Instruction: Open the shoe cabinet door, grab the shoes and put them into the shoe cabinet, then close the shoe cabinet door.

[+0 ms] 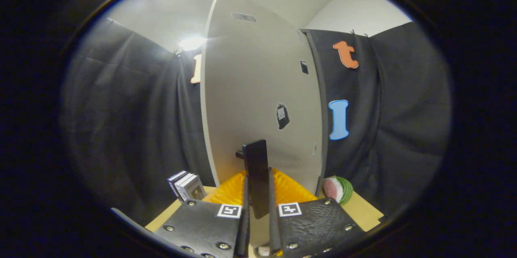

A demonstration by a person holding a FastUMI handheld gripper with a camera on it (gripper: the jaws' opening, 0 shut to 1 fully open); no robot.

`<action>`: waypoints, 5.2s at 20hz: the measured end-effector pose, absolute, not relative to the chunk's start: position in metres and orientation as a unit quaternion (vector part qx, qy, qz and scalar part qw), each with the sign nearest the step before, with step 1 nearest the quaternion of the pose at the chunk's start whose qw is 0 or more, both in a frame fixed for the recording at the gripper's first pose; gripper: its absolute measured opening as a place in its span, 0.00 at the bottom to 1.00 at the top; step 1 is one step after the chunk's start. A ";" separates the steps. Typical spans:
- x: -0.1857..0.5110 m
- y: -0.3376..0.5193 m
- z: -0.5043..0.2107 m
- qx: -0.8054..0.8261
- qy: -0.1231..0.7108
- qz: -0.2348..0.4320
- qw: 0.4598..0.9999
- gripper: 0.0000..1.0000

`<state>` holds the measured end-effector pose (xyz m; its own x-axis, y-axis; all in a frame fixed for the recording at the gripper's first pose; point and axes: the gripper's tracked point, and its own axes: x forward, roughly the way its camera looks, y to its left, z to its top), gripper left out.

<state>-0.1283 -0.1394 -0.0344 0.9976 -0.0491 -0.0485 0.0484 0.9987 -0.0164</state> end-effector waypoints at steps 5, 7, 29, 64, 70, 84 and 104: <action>-0.161 -0.196 -0.025 -0.002 0.018 -0.046 0.999 0.18; -0.168 -0.214 -0.020 -0.001 0.015 -0.057 0.998 0.18; -0.230 -0.345 0.002 -0.007 -0.003 -0.183 0.983 0.12; -0.151 -0.123 -0.504 -0.076 0.371 0.025 0.925 0.36; -0.147 -0.135 -0.517 -0.122 0.375 0.007 0.919 0.10; -0.114 -0.153 -0.386 -0.130 0.280 -0.033 0.951 0.01; 0.139 -0.158 -0.123 -0.139 0.060 -0.099 0.984 0.01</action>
<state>0.1387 -0.1580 -0.1231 0.9731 -0.2117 -0.0913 0.1782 0.9418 -0.2849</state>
